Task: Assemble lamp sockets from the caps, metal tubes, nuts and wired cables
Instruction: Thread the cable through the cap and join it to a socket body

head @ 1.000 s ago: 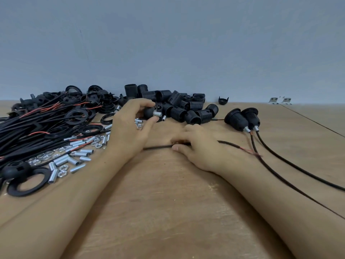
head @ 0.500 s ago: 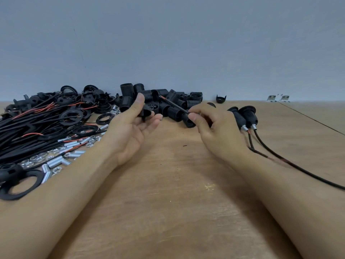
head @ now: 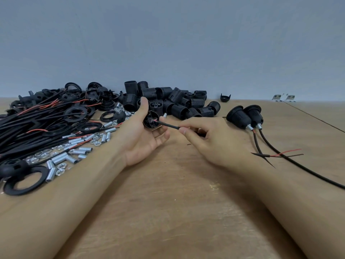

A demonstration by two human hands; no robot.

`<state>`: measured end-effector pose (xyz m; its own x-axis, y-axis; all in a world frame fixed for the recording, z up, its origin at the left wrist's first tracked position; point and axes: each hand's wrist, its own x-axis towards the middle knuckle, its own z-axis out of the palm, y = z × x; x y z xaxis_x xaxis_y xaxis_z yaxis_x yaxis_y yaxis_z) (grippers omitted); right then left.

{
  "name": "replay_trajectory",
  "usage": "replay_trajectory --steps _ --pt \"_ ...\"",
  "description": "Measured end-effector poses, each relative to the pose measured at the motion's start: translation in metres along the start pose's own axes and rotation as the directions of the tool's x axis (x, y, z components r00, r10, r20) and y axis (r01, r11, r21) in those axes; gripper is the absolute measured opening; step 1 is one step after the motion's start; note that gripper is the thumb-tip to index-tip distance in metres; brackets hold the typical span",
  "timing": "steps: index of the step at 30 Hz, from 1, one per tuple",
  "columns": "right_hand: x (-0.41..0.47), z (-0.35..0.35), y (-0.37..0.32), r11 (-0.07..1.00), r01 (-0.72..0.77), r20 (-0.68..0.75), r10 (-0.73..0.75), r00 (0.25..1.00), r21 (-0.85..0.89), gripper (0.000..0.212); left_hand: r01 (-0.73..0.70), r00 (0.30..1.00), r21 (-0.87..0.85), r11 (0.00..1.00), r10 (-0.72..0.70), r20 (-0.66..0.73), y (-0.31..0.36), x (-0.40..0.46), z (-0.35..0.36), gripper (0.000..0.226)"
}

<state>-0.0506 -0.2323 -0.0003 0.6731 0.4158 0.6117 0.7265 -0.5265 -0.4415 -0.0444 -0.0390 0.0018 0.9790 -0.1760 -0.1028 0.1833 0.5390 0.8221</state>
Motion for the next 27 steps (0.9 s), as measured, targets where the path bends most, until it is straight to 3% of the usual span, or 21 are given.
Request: replay_trajectory --steps 5,11,16,20,27 --pt "-0.001 0.002 0.001 0.998 -0.053 0.043 0.055 0.998 -0.039 0.016 -0.020 1.000 0.147 0.989 0.017 0.025 -0.004 -0.001 0.004 0.055" --pt "0.000 0.001 -0.001 0.987 -0.157 0.019 0.156 0.988 0.039 0.014 0.001 1.000 0.113 0.994 0.001 -0.018 -0.003 -0.003 0.005 0.052" --pt "0.000 0.000 -0.004 0.988 -0.147 0.082 0.143 0.986 0.054 0.017 -0.059 0.998 0.265 0.962 0.064 -0.009 -0.010 -0.003 0.010 0.061" --pt "0.001 0.000 -0.002 0.981 -0.174 0.118 0.164 0.979 0.084 0.018 -0.038 0.999 0.259 0.965 0.042 -0.011 -0.010 -0.003 0.011 0.071" --pt "0.000 -0.001 -0.003 0.976 -0.191 0.130 0.177 0.976 0.105 0.022 -0.029 1.000 0.279 0.960 0.029 0.005 -0.010 -0.003 0.008 0.068"
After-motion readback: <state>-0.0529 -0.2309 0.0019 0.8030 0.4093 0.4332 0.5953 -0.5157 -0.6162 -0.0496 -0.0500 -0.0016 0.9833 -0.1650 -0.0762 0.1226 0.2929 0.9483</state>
